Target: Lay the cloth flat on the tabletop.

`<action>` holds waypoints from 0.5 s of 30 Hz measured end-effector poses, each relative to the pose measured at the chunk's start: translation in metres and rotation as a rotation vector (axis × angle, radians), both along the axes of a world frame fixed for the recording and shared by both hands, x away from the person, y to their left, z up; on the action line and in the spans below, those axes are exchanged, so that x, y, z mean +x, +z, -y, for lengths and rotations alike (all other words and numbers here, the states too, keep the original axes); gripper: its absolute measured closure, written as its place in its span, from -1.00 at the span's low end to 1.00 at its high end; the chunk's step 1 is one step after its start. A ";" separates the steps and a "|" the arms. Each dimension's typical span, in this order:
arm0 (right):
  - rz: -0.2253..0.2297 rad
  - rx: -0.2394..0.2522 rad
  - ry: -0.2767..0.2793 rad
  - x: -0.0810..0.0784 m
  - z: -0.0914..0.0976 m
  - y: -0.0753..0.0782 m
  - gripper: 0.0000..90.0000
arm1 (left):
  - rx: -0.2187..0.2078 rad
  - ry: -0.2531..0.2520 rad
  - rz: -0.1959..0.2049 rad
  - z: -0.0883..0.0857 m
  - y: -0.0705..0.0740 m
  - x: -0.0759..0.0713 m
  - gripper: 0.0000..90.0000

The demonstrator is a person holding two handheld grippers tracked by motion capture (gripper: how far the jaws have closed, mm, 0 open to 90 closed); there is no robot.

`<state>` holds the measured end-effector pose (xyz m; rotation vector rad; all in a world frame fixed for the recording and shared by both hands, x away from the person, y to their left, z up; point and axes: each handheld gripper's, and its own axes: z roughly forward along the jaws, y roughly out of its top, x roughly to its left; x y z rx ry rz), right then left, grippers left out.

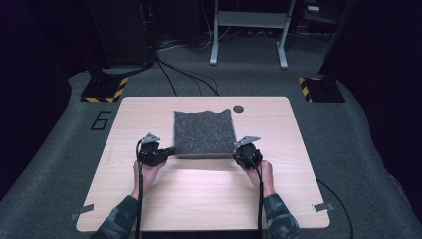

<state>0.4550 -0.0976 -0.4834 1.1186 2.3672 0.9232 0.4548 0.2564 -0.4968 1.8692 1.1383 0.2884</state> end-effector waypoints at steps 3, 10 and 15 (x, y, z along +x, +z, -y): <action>-0.014 -0.006 0.006 -0.013 -0.001 -0.007 0.92 | -0.002 -0.008 -0.018 -0.001 -0.010 -0.011 0.88; -0.074 0.001 0.008 -0.037 0.007 -0.020 0.42 | -0.035 -0.032 -0.071 -0.015 -0.013 -0.033 0.34; -0.047 0.087 -0.014 -0.044 0.031 -0.010 -0.10 | -0.028 0.038 -0.017 -0.037 0.005 -0.044 -0.22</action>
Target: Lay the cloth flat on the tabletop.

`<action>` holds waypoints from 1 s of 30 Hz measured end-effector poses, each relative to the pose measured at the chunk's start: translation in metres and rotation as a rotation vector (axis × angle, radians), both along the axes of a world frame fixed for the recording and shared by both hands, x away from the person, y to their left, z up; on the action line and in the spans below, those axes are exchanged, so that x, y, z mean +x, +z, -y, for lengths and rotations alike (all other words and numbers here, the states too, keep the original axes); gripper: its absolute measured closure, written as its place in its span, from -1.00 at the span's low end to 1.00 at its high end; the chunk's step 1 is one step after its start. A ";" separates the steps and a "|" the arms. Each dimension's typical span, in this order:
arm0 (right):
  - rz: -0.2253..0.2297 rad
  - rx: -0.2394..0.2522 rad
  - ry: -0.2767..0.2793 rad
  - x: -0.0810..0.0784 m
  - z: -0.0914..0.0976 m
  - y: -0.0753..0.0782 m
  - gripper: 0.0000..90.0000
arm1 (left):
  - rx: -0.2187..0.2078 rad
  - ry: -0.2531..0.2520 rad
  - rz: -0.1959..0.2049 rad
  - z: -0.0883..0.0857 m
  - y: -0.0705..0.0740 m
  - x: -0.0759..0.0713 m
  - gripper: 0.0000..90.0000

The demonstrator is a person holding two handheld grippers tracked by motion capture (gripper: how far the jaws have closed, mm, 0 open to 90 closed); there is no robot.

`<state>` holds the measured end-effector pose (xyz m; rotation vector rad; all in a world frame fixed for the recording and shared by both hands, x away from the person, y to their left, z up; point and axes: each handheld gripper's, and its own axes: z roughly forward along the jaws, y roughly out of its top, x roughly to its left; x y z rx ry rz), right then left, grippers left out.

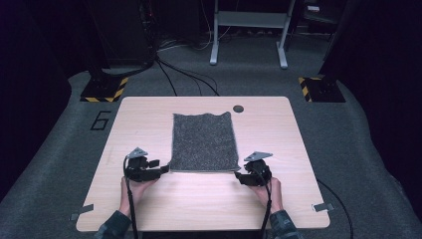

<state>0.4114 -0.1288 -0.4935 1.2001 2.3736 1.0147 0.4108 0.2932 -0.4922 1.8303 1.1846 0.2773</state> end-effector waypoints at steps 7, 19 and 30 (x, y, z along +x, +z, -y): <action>0.054 0.049 0.008 0.029 -0.011 0.023 -0.50 | 0.029 0.036 0.037 0.007 0.015 0.033 -0.39; 0.016 -0.162 -0.033 0.085 -0.052 -0.016 -0.76 | 0.311 0.000 0.011 0.047 -0.013 0.068 -0.41; 0.004 -0.158 -0.050 0.066 -0.039 -0.021 -0.79 | 0.348 -0.023 0.004 0.040 -0.027 0.053 -0.42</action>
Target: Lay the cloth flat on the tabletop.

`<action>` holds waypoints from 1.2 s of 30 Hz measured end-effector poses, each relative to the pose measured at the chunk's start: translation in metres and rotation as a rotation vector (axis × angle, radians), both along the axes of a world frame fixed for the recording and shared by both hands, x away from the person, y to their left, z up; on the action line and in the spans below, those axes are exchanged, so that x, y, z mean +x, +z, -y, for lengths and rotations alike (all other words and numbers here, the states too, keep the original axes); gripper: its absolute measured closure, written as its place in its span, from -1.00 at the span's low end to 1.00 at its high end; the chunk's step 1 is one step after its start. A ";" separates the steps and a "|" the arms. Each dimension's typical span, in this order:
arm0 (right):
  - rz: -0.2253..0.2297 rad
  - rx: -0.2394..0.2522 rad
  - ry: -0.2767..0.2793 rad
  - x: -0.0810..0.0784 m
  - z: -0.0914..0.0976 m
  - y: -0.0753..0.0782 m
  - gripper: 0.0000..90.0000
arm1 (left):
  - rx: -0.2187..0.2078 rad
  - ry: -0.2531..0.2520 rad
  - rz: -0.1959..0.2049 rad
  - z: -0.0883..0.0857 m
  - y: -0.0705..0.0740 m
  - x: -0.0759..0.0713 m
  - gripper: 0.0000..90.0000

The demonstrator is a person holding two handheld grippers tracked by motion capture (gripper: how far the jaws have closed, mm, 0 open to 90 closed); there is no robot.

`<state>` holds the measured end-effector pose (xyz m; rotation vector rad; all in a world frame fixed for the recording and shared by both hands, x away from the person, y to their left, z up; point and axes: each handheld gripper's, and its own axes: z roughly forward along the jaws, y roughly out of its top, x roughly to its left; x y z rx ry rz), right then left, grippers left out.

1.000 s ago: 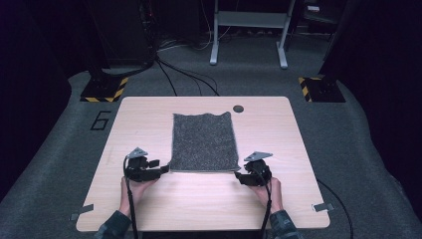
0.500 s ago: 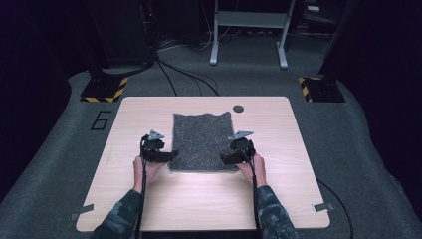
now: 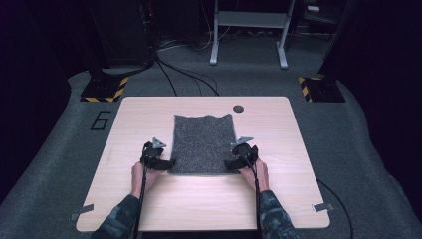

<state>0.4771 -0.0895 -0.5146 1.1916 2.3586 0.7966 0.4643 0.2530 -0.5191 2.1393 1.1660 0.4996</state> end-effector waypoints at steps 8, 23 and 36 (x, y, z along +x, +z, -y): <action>0.014 0.024 -0.003 -0.026 0.008 -0.003 -0.80 | -0.002 -0.032 -0.012 0.001 0.000 -0.025 -0.43; 0.007 0.065 0.000 -0.068 0.011 -0.007 -0.85 | -0.017 -0.034 0.027 -0.005 -0.004 -0.073 -0.44; 0.013 0.086 -0.011 -0.096 0.021 -0.009 -0.85 | -0.024 -0.050 0.029 -0.001 -0.005 -0.088 -0.46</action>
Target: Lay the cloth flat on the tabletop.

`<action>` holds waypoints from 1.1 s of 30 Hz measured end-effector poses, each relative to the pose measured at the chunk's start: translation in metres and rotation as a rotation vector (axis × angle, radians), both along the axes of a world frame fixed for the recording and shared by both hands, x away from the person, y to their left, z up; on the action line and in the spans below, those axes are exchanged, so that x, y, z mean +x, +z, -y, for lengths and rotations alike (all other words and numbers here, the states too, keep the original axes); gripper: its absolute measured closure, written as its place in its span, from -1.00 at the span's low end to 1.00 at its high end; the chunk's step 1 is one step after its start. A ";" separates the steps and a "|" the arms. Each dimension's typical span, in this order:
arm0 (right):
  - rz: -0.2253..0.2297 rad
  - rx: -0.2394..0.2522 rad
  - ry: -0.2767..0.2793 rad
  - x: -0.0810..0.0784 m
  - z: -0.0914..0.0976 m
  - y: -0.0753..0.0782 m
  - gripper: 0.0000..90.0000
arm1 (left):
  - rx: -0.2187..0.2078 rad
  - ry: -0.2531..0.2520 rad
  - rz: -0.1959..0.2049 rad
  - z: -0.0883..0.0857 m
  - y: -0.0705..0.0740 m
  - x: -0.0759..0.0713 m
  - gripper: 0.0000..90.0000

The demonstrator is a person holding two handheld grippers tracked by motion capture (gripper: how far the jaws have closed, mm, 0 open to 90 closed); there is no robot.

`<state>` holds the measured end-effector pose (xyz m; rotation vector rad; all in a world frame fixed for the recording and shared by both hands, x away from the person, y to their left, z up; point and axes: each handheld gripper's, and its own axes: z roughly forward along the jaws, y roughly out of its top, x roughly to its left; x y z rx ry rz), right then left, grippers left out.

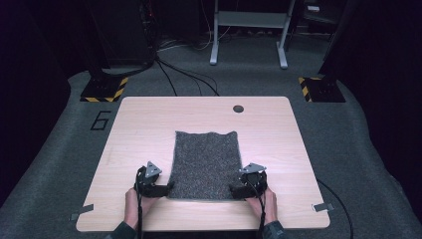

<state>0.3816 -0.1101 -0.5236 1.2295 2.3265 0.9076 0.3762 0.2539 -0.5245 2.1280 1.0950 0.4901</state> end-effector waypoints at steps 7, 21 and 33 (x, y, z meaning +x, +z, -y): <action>0.015 0.000 0.003 -0.008 0.003 -0.001 -0.85 | 0.002 -0.005 0.000 0.001 0.000 -0.011 -0.46; 0.026 -0.012 0.013 -0.018 0.004 0.000 -0.86 | 0.001 -0.011 0.001 0.000 0.000 -0.021 -0.54; 0.053 0.029 0.051 -0.016 -0.005 0.020 -0.97 | -0.075 0.022 0.022 -0.017 0.028 0.000 -0.67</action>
